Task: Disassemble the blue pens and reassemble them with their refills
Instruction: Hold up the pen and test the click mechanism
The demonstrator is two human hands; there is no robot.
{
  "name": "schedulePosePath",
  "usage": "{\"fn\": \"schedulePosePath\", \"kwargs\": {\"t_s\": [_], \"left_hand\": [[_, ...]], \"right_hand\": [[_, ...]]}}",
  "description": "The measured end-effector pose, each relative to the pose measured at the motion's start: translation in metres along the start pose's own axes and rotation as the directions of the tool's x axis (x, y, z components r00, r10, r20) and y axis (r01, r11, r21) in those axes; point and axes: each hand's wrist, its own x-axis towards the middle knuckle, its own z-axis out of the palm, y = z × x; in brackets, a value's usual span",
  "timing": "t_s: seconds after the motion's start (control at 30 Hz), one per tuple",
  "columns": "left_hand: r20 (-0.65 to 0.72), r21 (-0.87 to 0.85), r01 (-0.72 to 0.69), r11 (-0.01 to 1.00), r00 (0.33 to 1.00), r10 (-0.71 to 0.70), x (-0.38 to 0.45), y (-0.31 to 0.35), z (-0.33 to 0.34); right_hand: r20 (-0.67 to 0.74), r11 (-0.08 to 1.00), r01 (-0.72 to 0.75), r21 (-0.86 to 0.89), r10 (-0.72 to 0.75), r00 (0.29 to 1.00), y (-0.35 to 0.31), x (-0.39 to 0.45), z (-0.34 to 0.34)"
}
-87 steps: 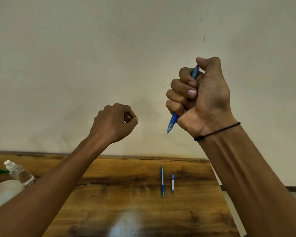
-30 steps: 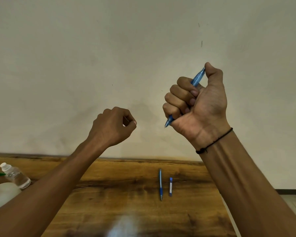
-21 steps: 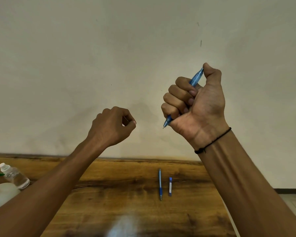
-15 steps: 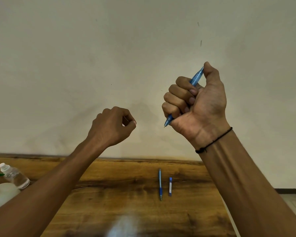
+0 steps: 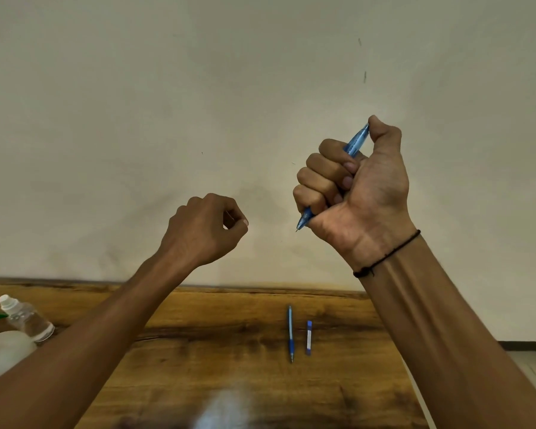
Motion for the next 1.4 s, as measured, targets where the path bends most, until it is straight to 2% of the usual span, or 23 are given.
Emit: {"fn": "schedulePosePath", "kwargs": {"t_s": [1.4], "left_hand": [[0.011,-0.031,-0.014,0.999,1.000,0.014,-0.0008,-0.0006,0.0021]], "right_hand": [[0.006,1.000,0.014,-0.005,-0.014,1.000,0.0016,0.0046,-0.0068]]}}
